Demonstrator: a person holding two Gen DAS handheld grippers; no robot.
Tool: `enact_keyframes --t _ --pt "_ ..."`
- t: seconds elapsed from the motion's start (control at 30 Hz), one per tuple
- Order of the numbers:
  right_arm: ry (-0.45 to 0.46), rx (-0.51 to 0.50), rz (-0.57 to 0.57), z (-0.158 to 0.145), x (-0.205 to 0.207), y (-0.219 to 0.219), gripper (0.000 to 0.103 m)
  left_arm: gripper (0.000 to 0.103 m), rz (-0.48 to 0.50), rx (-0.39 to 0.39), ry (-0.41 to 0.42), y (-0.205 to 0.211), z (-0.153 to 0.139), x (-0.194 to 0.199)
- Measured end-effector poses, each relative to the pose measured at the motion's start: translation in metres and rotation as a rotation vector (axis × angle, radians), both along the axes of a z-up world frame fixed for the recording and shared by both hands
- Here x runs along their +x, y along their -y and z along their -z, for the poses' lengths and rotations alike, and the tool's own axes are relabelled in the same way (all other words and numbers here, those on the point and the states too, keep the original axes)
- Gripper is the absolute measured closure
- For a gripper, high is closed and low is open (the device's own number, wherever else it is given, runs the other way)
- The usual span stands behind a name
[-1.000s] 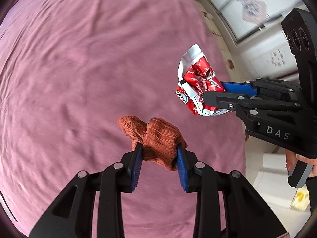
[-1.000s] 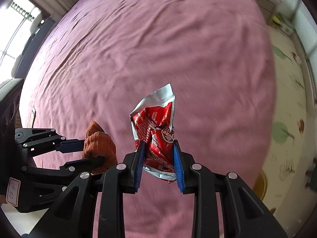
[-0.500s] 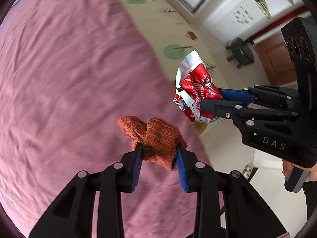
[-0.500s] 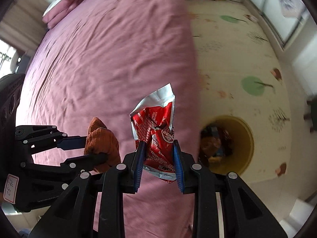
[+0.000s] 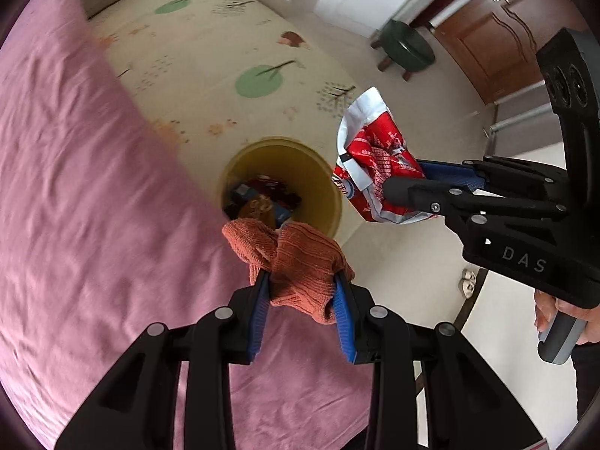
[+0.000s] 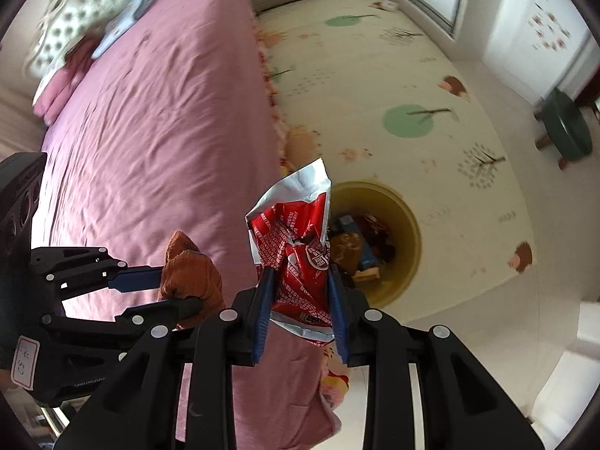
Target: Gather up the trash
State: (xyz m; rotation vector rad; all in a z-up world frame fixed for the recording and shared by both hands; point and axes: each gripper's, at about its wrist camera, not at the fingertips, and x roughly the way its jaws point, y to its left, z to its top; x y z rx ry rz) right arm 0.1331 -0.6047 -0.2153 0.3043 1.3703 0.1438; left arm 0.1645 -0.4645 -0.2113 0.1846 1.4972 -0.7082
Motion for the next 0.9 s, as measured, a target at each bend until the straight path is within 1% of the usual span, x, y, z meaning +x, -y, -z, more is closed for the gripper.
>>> enact_keyframes --t 0.1,0.23,0.33,0.4,0.43,0.47,0.53,0.63,0.9 --pt "-0.008 0.004 0.032 0.005 -0.007 0.02 0.075 0.071 0.041 -0.001 -0.009 0.021 0.006 0.002" --pt "-0.017 0.005 0.061 0.012 -0.011 0.036 0.075 0.071 0.076 -0.002 -0.015 0.046 0.013 0.004" --pt "-0.013 0.009 0.079 0.015 -0.009 0.046 0.073 0.069 0.103 -0.008 -0.023 0.059 0.018 0.006" --pt "-0.014 0.008 0.078 0.016 -0.007 0.05 0.071 0.063 0.125 -0.003 -0.019 0.069 0.02 0.007" --pt "-0.013 -0.003 0.078 0.016 -0.005 0.052 0.065 0.056 0.135 0.002 -0.02 0.072 0.021 0.008" --pt "-0.015 -0.01 0.077 0.016 -0.005 0.053 0.062 0.044 0.142 0.005 -0.022 0.072 0.021 0.007" --pt "-0.013 -0.039 0.074 0.016 -0.002 0.056 0.06 0.031 0.151 0.024 -0.014 0.076 0.024 0.008" --pt "-0.02 -0.043 0.088 0.017 0.001 0.064 0.06 0.03 0.162 0.059 -0.02 0.08 0.032 0.01" --pt "-0.031 -0.032 0.091 0.017 0.003 0.067 0.06 0.03 0.165 0.07 -0.014 0.08 0.036 0.011"
